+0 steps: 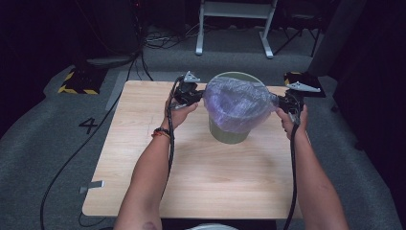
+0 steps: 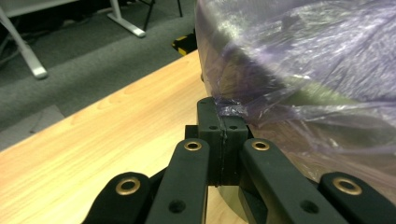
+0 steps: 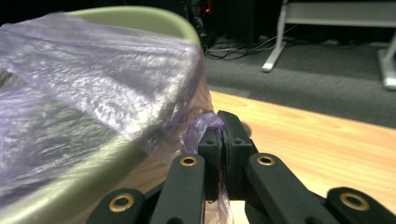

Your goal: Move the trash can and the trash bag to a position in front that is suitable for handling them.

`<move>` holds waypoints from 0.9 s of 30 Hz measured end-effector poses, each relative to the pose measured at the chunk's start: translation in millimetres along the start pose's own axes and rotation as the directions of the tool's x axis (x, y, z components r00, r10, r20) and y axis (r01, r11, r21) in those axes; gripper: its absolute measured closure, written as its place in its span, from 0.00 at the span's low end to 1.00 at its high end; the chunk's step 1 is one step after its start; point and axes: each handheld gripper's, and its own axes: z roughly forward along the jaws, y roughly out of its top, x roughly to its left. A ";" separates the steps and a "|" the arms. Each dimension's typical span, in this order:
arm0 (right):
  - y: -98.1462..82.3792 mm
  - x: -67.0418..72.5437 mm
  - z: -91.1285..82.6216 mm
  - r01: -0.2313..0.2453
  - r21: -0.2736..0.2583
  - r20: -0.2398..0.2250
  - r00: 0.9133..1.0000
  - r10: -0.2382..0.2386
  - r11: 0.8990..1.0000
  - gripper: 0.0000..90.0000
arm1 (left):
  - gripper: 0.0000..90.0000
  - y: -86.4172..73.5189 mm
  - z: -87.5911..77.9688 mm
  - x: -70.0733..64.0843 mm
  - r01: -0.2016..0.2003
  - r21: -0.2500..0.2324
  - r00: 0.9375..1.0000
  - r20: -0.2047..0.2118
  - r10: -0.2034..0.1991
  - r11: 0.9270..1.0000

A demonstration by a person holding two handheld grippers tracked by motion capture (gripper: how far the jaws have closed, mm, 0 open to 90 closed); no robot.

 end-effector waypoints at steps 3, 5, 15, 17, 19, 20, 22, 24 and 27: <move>-5.1 -2.5 3.6 -0.024 -0.002 -0.038 0.999 0.024 1.000 0.98 | 1.00 -2.4 2.2 0.8 0.017 0.000 1.000 0.011 -0.017 1.000; -7.0 -3.4 4.6 -0.034 -0.003 -0.050 0.998 0.034 0.999 0.98 | 1.00 -3.4 3.3 -0.2 0.007 0.011 1.000 0.005 -0.007 1.000; -7.5 -0.1 1.0 -0.005 0.013 -0.032 0.999 0.005 1.000 0.98 | 0.65 -0.3 -20.8 1.8 0.022 -0.061 1.000 -0.017 -0.023 0.998; -6.0 -1.4 -3.6 -0.015 -0.011 -0.030 0.999 0.015 1.000 0.98 | 0.52 2.8 -33.6 0.4 -0.010 -0.063 0.999 -0.048 0.007 0.998; -2.9 -1.2 -8.7 -0.017 -0.030 -0.031 0.999 0.016 0.999 0.98 | 0.35 5.4 -48.2 -0.9 -0.036 -0.085 0.999 -0.026 0.034 0.996; -0.7 0.0 -11.8 -0.011 -0.037 -0.027 1.000 0.010 0.999 0.98 | 0.35 6.3 -55.7 -1.7 -0.045 -0.100 0.999 -0.020 0.043 0.994; 1.8 1.9 -15.4 0.003 -0.037 -0.011 1.000 -0.003 0.999 0.98 | 0.30 6.9 -68.8 -3.1 -0.052 -0.113 0.999 -0.004 0.052 0.992; 2.7 2.1 -17.7 0.012 -0.038 -0.010 1.000 -0.012 0.999 0.97 | 0.29 5.6 -78.2 -3.8 -0.052 -0.120 0.999 0.000 0.052 0.991; 3.5 2.6 -20.5 0.020 -0.034 -0.005 1.000 -0.020 0.999 0.97 | 0.26 0.0 -89.8 -8.1 -0.089 -0.145 0.996 0.006 0.090 0.986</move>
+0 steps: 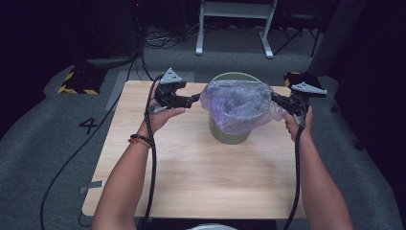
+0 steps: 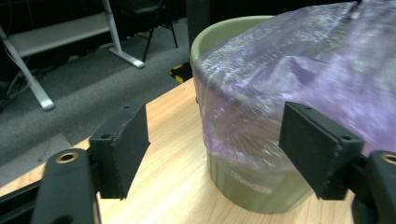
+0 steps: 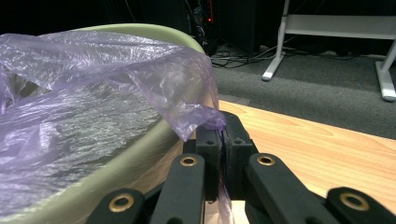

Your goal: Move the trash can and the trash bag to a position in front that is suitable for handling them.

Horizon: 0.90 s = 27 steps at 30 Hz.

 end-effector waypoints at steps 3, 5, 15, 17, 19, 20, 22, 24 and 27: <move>-0.1 0.1 -0.6 0.004 0.005 0.000 1.000 -0.004 1.000 0.97 | 0.22 1.3 -3.1 -9.8 -0.035 0.002 0.996 0.076 0.035 0.999; -0.1 0.2 -0.5 0.003 0.006 -0.003 1.000 -0.003 1.000 0.97 | 0.22 4.2 -2.8 -19.2 -0.061 -0.022 0.991 0.114 0.063 0.998; 0.0 2.3 -1.4 0.006 0.006 -0.007 1.000 -0.005 1.000 0.98 | 0.50 21.5 17.1 -55.5 -0.157 -0.018 0.969 0.188 0.157 0.987; -0.5 3.8 -2.0 0.009 0.009 -0.012 1.000 -0.009 1.000 0.98 | 0.68 21.1 21.7 -55.6 -0.155 0.015 0.976 0.154 0.151 0.988; -1.1 5.8 -2.3 0.018 0.013 -0.019 1.000 -0.017 1.000 0.98 | 0.83 19.2 22.9 -54.5 -0.167 0.020 0.973 0.165 0.161 0.986; -1.4 6.2 -2.2 0.023 0.016 -0.020 1.000 -0.023 1.000 0.98 | 0.90 18.0 22.7 -53.8 -0.178 0.020 0.972 0.159 0.172 0.984; -2.3 6.6 -2.4 0.031 0.020 -0.020 0.999 -0.030 0.999 0.98 | 0.99 15.2 22.2 -51.2 -0.168 0.017 0.972 0.171 0.163 0.986; -4.0 6.4 -2.7 0.027 0.017 -0.023 0.999 -0.027 0.999 0.98 | 1.00 10.0 18.5 -49.6 -0.167 -0.008 0.972 0.167 0.166 0.986; -6.3 5.1 -3.1 0.014 0.009 -0.024 1.000 -0.013 1.000 0.98 | 1.00 0.6 9.3 -48.2 -0.157 -0.040 0.967 0.197 0.162 0.987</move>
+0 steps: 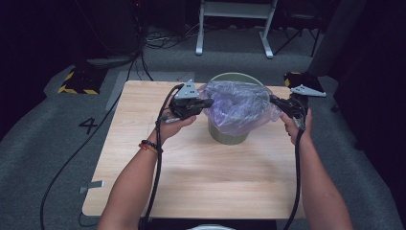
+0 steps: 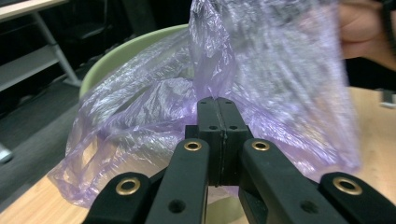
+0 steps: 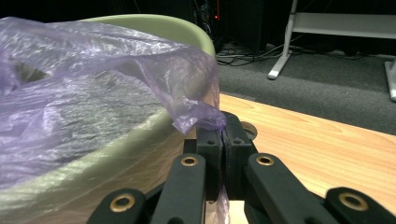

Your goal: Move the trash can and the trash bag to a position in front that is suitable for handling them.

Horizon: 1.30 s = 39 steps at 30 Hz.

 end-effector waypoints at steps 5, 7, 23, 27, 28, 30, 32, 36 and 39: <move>0.7 -3.1 -2.6 -0.007 -0.011 0.003 1.000 0.007 1.000 0.97 | 1.00 -21.0 -8.2 -11.0 -0.026 -0.022 1.000 0.010 0.026 0.999; 0.5 -3.5 -4.3 -0.016 -0.019 0.003 1.000 0.016 1.000 0.97 | 1.00 -30.2 -10.0 -16.6 -0.053 -0.019 0.998 0.018 0.054 0.998; 7.7 -8.1 0.2 -0.021 -0.019 0.028 0.999 0.021 1.000 0.97 | 0.99 -75.6 23.6 -49.9 -0.271 0.257 0.963 0.076 0.260 0.928; 7.5 -11.1 2.7 -0.039 -0.019 0.032 0.999 0.039 0.999 0.97 | 0.82 -79.7 26.1 -54.7 -0.265 0.281 0.964 0.064 0.257 0.923; 8.6 -11.5 2.7 -0.040 -0.023 0.033 0.999 0.041 0.999 0.97 | 0.75 -79.7 23.1 -53.9 -0.250 0.277 0.968 0.050 0.245 0.928; 11.8 -11.3 1.5 -0.037 -0.028 0.038 0.999 0.038 0.999 0.96 | 0.54 -79.8 15.4 -49.7 -0.190 0.249 0.982 0.046 0.184 0.950; 14.4 -11.1 -0.2 -0.032 -0.038 0.042 0.999 0.033 0.999 0.95 | 0.41 -79.5 0.8 -44.4 -0.131 0.217 0.991 0.029 0.128 0.967; 20.8 -9.2 -4.8 -0.011 -0.049 0.041 0.999 0.013 0.999 0.94 | 0.30 -72.4 -26.1 -33.0 -0.069 0.128 0.997 -0.014 0.071 0.989; 23.8 -9.9 -3.4 -0.004 -0.046 0.046 0.999 0.006 0.999 0.94 | 0.30 -61.7 -39.7 -16.5 -0.011 0.059 0.997 -0.075 0.015 0.998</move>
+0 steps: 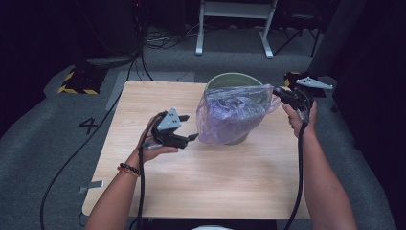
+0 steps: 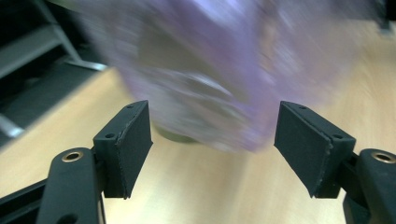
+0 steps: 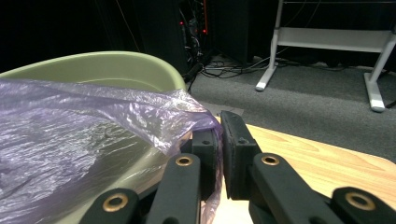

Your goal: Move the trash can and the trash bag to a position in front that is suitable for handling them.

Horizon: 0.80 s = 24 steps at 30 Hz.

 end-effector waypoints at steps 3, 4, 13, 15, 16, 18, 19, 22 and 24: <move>1.2 -0.2 2.3 -0.004 -0.006 -0.004 1.000 0.004 1.000 0.94 | 0.31 11.2 -3.4 19.3 0.085 -0.074 0.996 0.009 -0.085 0.994; 1.4 0.0 3.2 -0.002 -0.006 -0.007 1.000 0.002 1.000 0.94 | 0.31 15.1 -0.8 24.7 0.106 -0.083 0.994 0.007 -0.106 0.991; 4.6 4.6 16.3 0.026 -0.005 -0.023 0.999 -0.026 1.000 0.94 | 0.29 43.5 47.3 54.4 0.201 -0.073 0.979 0.028 -0.200 0.977; 5.4 3.5 18.7 0.022 -0.005 -0.021 1.000 -0.022 1.000 0.94 | 0.38 47.2 55.8 57.9 0.208 -0.072 0.978 0.021 -0.207 0.976; 5.7 2.6 19.4 0.022 -0.004 -0.016 1.000 -0.022 1.000 0.94 | 0.47 48.2 58.1 60.4 0.215 -0.073 0.977 0.017 -0.214 0.974; 6.2 -0.1 20.5 0.014 -0.003 -0.010 1.000 -0.014 1.000 0.94 | 0.59 48.4 59.7 64.5 0.218 -0.088 0.976 0.011 -0.218 0.972; 6.4 -1.5 20.7 0.010 -0.006 -0.010 1.000 -0.010 1.000 0.94 | 0.65 47.7 60.3 68.0 0.218 -0.096 0.976 0.029 -0.216 0.971; 6.7 -6.3 21.5 -0.008 -0.004 -0.008 1.000 0.008 1.000 0.94 | 0.81 47.1 62.5 71.7 0.217 -0.099 0.976 0.008 -0.217 0.971; 7.4 -8.9 22.3 -0.009 0.004 0.007 1.000 0.009 1.000 0.94 | 0.90 47.2 64.0 74.7 0.218 -0.101 0.976 0.012 -0.218 0.971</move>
